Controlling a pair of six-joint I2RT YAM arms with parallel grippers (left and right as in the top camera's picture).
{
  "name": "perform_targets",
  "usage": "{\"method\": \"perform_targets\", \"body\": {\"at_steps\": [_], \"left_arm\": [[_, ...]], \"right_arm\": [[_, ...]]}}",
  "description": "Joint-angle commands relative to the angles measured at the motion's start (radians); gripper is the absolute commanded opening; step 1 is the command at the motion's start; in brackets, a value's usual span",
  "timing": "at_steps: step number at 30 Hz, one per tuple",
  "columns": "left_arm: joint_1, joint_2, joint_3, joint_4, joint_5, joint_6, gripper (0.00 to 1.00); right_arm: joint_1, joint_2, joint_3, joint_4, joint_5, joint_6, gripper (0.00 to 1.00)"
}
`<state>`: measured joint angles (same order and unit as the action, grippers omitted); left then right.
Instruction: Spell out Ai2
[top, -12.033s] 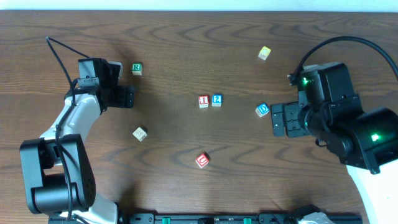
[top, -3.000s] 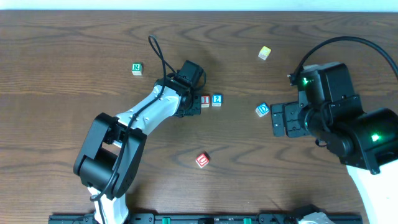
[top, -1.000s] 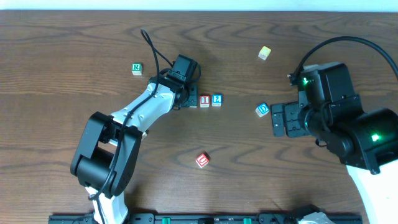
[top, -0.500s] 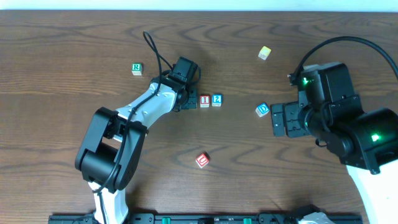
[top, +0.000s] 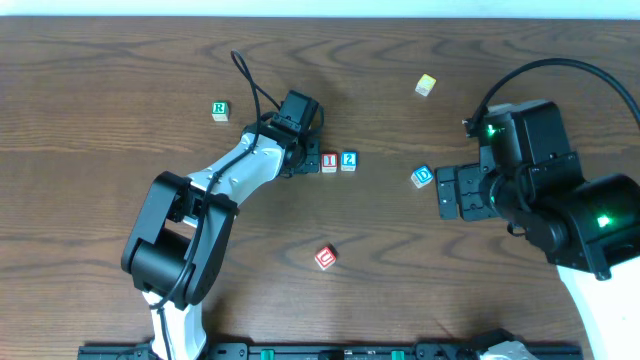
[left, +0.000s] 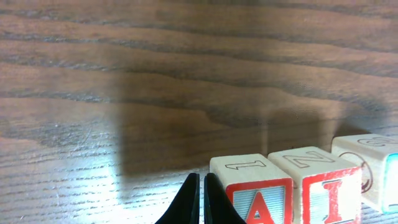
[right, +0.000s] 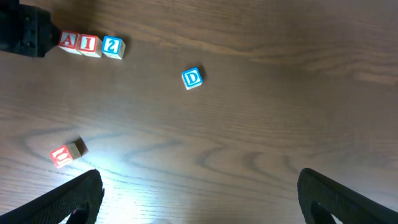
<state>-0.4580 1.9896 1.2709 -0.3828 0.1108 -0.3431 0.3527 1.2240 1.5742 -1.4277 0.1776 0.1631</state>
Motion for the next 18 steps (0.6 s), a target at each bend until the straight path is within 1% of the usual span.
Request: {"method": "perform_targets", "body": {"at_steps": [1,18], "left_arm": [[0.003,0.009,-0.006,0.006,0.013,-0.009,0.06],[0.003,0.009,-0.006,0.027,0.044,-0.009,0.06]], "right_arm": [[-0.005,0.0,0.0,-0.001,0.014,-0.014,0.99],[-0.005,0.0,0.0,-0.001,0.014,-0.014,0.99]]}}
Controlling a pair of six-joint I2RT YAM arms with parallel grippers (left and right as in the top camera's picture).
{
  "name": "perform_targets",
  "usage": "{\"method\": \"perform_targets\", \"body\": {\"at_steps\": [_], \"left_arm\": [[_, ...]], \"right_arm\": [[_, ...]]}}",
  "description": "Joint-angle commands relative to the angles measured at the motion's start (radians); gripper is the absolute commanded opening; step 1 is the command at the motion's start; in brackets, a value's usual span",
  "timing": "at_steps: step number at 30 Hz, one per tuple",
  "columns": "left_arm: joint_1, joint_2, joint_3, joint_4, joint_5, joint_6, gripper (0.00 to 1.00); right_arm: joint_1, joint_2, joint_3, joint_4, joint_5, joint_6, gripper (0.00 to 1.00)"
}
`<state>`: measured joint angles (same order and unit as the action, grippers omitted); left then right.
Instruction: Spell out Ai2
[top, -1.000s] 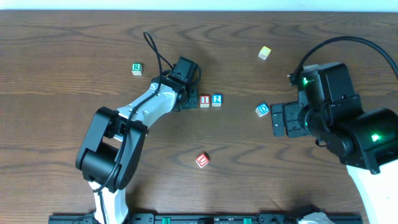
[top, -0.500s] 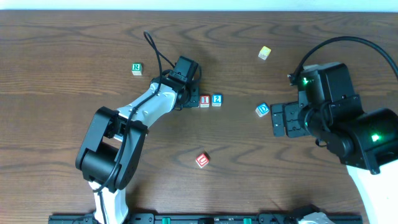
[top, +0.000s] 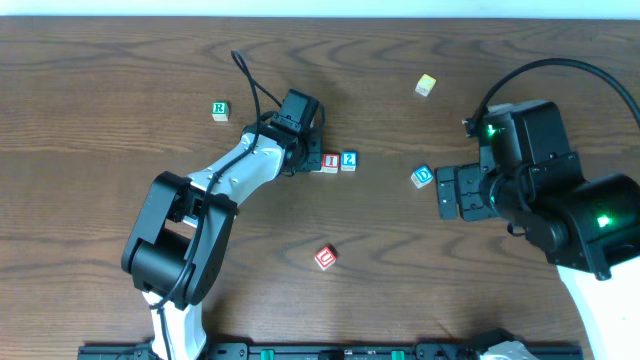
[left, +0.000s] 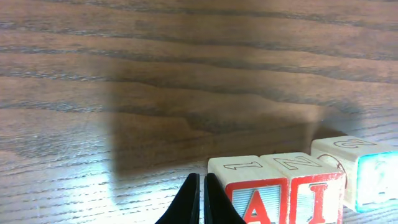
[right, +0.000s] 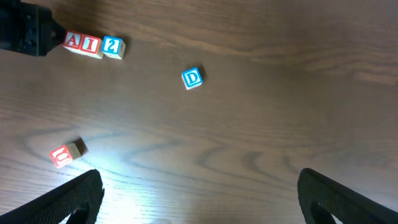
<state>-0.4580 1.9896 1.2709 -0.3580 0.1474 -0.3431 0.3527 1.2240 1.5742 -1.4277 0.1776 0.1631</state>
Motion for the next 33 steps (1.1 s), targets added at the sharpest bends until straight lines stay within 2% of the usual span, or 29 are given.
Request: {"method": "perform_targets", "body": {"at_steps": [1,25,33], "left_arm": [[0.003,0.009,-0.006,0.004,0.008,-0.009,0.06],[-0.014,0.009,-0.006,0.008,0.006,-0.017,0.06],[0.018,-0.006,0.015,-0.056,-0.138,-0.019,0.06]], "right_arm": [[-0.005,0.0,0.0,-0.001,0.014,-0.014,0.99],[-0.005,0.0,0.0,-0.001,0.014,-0.014,1.0],[-0.005,0.0,0.0,-0.001,0.014,-0.014,0.99]]}}
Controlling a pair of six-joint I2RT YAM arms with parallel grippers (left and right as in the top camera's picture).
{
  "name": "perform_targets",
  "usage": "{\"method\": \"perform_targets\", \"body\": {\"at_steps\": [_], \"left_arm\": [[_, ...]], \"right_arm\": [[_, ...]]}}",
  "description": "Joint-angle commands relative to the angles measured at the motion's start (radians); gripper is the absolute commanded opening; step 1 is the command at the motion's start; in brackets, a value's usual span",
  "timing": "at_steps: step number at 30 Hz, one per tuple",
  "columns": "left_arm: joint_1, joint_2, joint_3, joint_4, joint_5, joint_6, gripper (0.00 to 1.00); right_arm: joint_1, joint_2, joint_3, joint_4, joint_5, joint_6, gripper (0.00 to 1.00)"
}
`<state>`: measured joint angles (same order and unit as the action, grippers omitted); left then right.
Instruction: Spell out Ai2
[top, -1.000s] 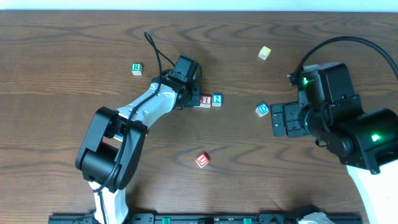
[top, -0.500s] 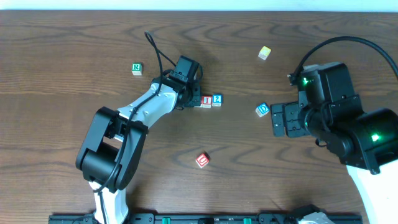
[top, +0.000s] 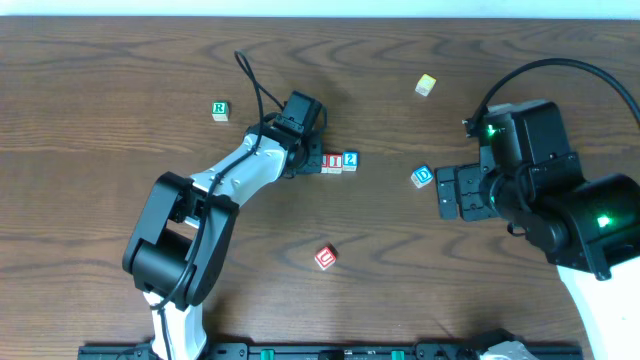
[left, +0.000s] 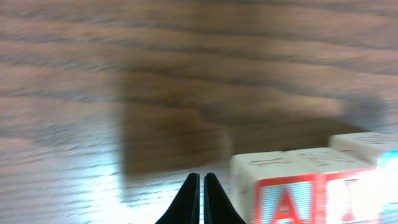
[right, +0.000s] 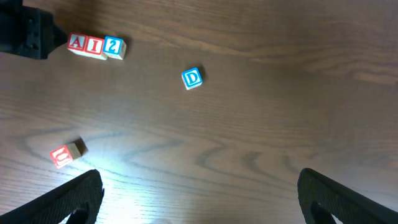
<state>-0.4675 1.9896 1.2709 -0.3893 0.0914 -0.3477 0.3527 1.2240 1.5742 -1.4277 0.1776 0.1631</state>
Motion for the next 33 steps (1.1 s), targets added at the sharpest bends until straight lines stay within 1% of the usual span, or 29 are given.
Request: {"method": "perform_targets", "body": {"at_steps": [1,3,5,6,7,8,11,15,17,22,24,27,30,33], "left_arm": [[0.04,-0.017,0.031,-0.047,-0.1,-0.014,0.05],[0.067,-0.049,0.072,-0.109,-0.13,-0.01,0.06],[0.092,-0.09,0.123,-0.178,-0.14,0.023,0.06],[0.104,-0.118,0.158,-0.225,-0.14,0.049,0.13],[0.114,-0.148,0.193,-0.277,-0.14,0.062,0.49],[0.121,-0.175,0.22,-0.319,-0.14,0.064,0.95],[0.126,-0.255,0.28,-0.404,-0.139,0.063,0.95],[0.125,-0.349,0.289,-0.4,-0.14,0.063,0.95],[0.125,-0.363,0.289,-0.409,-0.14,0.065,0.95],[0.125,-0.367,0.289,-0.513,-0.162,0.067,0.95],[0.128,-0.379,0.289,-0.54,-0.18,0.096,0.95],[0.13,-0.428,0.289,-0.648,-0.18,0.143,0.95],[0.132,-0.513,0.289,-0.737,-0.182,0.17,0.95],[0.133,-0.636,0.289,-0.8,-0.201,0.193,0.95]], "right_arm": [[-0.005,0.0,0.0,-0.001,0.014,-0.014,0.99],[-0.005,0.0,0.0,-0.001,0.014,-0.014,0.99],[-0.005,0.0,0.0,-0.001,0.014,-0.014,0.99],[-0.005,0.0,0.0,-0.001,0.014,-0.014,0.99],[-0.005,0.0,0.0,-0.001,0.014,-0.014,0.99],[-0.005,0.0,0.0,-0.001,0.014,-0.014,0.99],[-0.005,0.0,0.0,-0.001,0.014,-0.014,0.99],[-0.005,0.0,0.0,-0.001,0.014,-0.014,0.99],[-0.005,0.0,0.0,-0.001,0.014,-0.014,0.99],[-0.005,0.0,0.0,-0.001,0.014,-0.014,0.99],[-0.005,0.0,0.0,-0.001,0.014,-0.014,0.99],[-0.005,0.0,0.0,-0.001,0.014,-0.014,0.99],[-0.005,0.0,0.0,-0.001,0.014,-0.014,0.99],[-0.005,0.0,0.0,-0.001,0.014,-0.014,0.99]]}}
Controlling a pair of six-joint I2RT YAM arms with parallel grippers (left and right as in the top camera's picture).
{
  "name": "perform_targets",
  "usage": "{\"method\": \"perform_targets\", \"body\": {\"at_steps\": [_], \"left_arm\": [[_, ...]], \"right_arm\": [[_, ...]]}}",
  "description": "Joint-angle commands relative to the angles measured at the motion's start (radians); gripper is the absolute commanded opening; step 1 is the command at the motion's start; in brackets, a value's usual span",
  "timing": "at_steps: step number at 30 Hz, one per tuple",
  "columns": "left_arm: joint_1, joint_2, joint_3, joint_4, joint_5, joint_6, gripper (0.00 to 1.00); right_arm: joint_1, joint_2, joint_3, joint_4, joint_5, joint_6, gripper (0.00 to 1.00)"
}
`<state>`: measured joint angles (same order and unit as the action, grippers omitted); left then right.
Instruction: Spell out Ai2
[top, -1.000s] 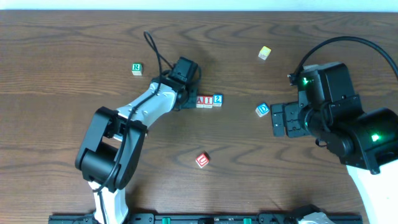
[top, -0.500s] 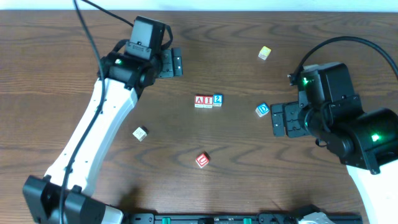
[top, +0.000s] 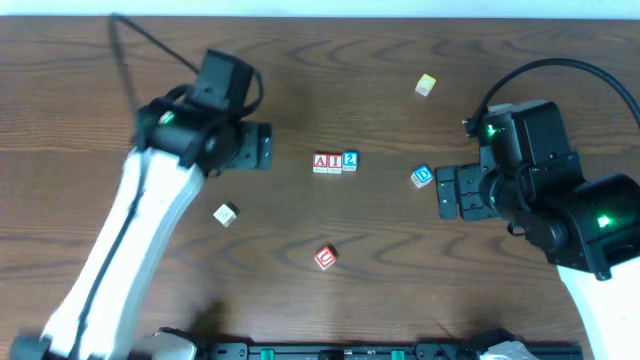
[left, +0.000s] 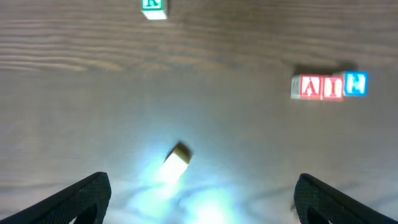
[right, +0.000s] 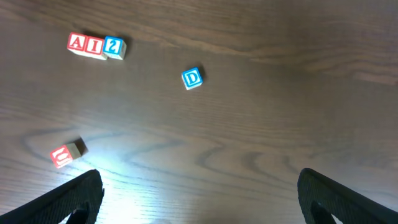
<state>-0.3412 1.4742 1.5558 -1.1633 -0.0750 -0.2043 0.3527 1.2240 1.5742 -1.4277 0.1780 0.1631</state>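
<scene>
Three letter blocks stand in a row at the table's middle: a red A (top: 320, 162), a red I (top: 333, 162) and a blue 2 (top: 349, 159), touching side by side. The left wrist view shows the same row, with the A (left: 309, 87) at its left end. My left gripper (left: 199, 202) hangs high and to the left of the row, open wide and holding nothing. My right gripper (right: 199, 199) is open and raised right of the row, whose A (right: 77, 43) lies at its view's upper left.
A blue D block (top: 422, 177) lies right of the row. A red block (top: 325, 257) lies nearer the front and a yellow one (top: 426, 85) at the back. A pale block (top: 226, 213) sits under the left arm. A green R block (left: 153, 5) lies further back.
My left gripper was shut and low against the A block's left side. Now it is high above the table, well left of the row, and open. The blocks and right arm have not moved.
My shut left gripper sat low beside the A block, with A and I a little apart from the 2. At the two later moments A and I stood further right, closing on the 2. Now the row stands alone and the left gripper is raised and open.
</scene>
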Motion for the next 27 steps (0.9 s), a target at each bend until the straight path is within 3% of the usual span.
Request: {"method": "perform_targets", "body": {"at_steps": [1,6,12,27], "left_arm": [[0.007,-0.174,0.004,-0.047,-0.042,0.052,0.95],[0.03,-0.391,-0.01,-0.111,-0.069,0.076,0.95],[0.171,-0.622,-0.151,-0.109,-0.037,0.097,0.95],[0.339,-1.153,-0.961,0.305,0.014,0.137,0.95]], "right_arm": [[-0.005,0.0,0.0,-0.001,0.013,-0.014,0.99],[-0.005,0.0,0.0,-0.001,0.013,-0.014,0.99],[-0.005,0.0,0.0,-0.001,0.013,-0.014,0.99],[-0.005,0.0,0.0,-0.001,0.013,-0.014,0.99]]}}
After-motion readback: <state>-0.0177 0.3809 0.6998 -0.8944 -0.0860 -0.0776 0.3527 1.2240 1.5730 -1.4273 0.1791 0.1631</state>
